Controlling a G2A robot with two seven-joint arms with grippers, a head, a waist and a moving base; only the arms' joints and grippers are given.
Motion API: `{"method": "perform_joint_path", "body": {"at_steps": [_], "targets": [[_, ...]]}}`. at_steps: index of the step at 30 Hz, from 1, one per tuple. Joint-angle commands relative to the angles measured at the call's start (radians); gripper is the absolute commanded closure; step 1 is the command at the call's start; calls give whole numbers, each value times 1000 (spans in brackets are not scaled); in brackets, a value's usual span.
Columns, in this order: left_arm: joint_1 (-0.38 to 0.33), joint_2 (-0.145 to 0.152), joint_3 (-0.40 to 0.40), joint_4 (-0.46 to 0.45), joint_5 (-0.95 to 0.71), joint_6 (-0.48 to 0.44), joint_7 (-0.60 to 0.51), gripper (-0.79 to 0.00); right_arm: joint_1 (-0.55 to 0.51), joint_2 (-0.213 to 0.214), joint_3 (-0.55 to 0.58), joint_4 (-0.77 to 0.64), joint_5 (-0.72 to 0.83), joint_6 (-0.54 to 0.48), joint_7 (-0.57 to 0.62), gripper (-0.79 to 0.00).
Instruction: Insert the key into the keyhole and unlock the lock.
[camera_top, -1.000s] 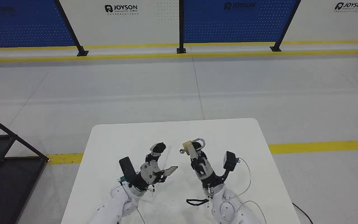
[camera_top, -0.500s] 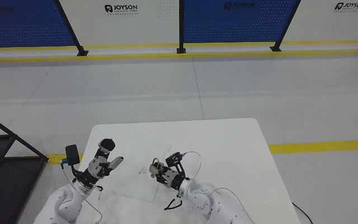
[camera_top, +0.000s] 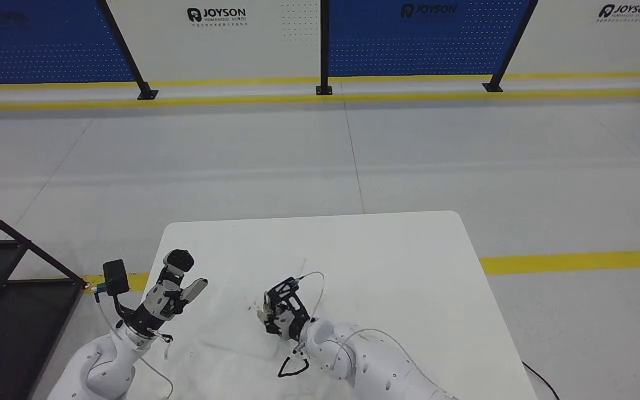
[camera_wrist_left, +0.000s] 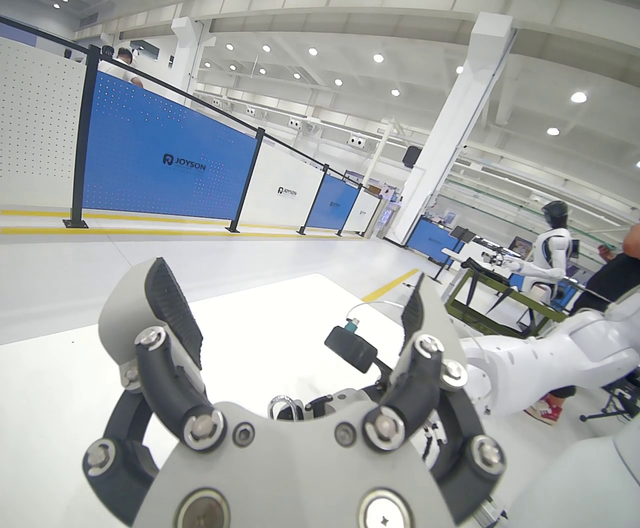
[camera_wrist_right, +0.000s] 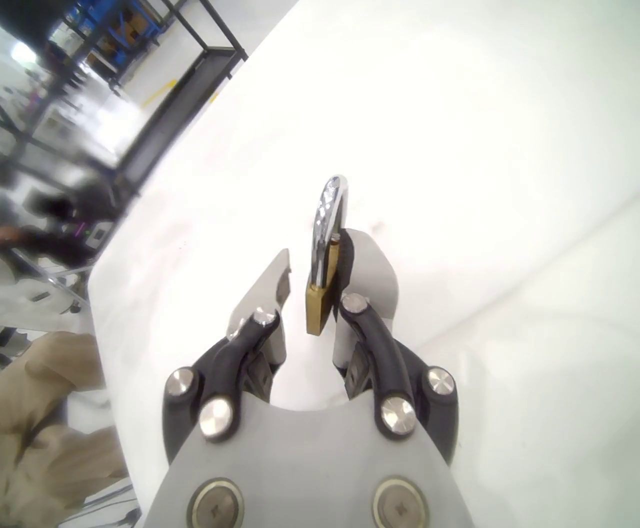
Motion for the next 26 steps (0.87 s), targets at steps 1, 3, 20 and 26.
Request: {"method": "perform_joint_path", "body": {"at_steps": [1, 3, 20, 26], "targets": [[0, 0, 0, 0, 0, 0, 0, -785, -9, 8, 8, -22, -37, 13, -16, -785], [0, 0, 0, 0, 0, 0, 0, -785, -28, 22, 22, -60, -83, 28, -31, -785], [0, 0, 0, 0, 0, 0, 0, -785, -640, 256, 591, -927, -448, -151, -376, -785], [0, 0, 0, 0, 0, 0, 0, -785, -669, 261, 618, -948, -448, -165, -415, -784]]}}
